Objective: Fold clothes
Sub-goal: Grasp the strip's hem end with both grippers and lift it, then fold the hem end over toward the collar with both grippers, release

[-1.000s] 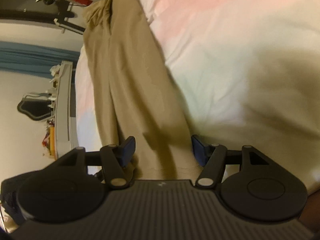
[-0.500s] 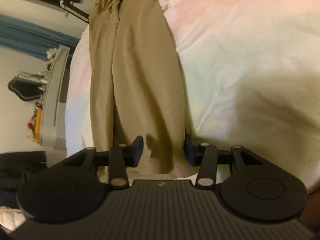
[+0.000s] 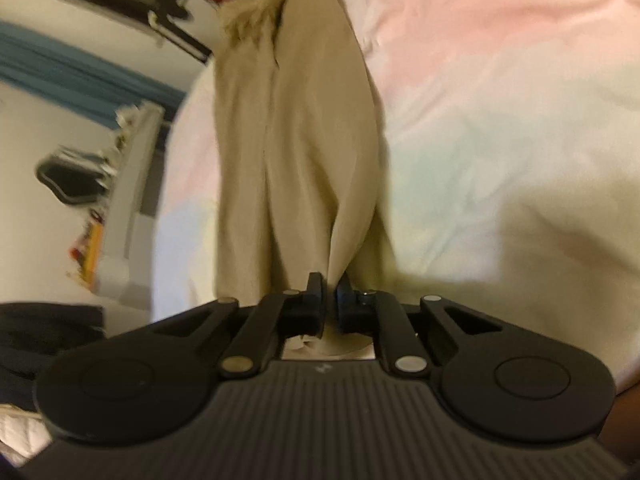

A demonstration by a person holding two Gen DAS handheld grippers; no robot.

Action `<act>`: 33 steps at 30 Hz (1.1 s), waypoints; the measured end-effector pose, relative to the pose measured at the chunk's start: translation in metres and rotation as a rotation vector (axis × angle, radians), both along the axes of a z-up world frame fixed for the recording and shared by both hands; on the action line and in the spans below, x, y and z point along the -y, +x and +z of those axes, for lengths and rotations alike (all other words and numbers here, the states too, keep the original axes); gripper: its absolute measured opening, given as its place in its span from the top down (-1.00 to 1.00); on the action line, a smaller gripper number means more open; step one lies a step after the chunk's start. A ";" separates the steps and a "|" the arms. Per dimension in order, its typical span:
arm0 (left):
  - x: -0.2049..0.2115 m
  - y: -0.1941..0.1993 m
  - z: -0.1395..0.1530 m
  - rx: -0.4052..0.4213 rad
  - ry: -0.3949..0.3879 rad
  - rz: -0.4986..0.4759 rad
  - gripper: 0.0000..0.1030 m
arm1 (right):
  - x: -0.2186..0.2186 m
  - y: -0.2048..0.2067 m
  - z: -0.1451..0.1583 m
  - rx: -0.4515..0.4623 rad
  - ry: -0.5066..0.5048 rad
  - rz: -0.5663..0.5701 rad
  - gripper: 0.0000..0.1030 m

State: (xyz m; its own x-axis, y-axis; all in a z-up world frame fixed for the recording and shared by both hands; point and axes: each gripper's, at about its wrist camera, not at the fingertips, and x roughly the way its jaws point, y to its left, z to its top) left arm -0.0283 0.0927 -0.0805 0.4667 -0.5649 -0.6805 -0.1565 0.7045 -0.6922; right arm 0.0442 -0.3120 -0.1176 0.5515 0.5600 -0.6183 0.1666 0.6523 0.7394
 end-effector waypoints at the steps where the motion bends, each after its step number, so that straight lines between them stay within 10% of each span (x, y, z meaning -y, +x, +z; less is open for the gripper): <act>1: 0.001 0.000 0.002 0.011 -0.015 0.002 0.83 | 0.001 -0.001 0.003 0.014 0.009 -0.009 0.82; 20: -0.015 -0.030 0.123 0.324 -0.151 0.066 0.96 | 0.042 -0.018 0.099 0.219 0.067 -0.081 0.84; 33: -0.011 -0.130 0.118 0.262 -0.129 0.005 0.96 | 0.053 -0.102 0.103 0.233 0.017 -0.003 0.84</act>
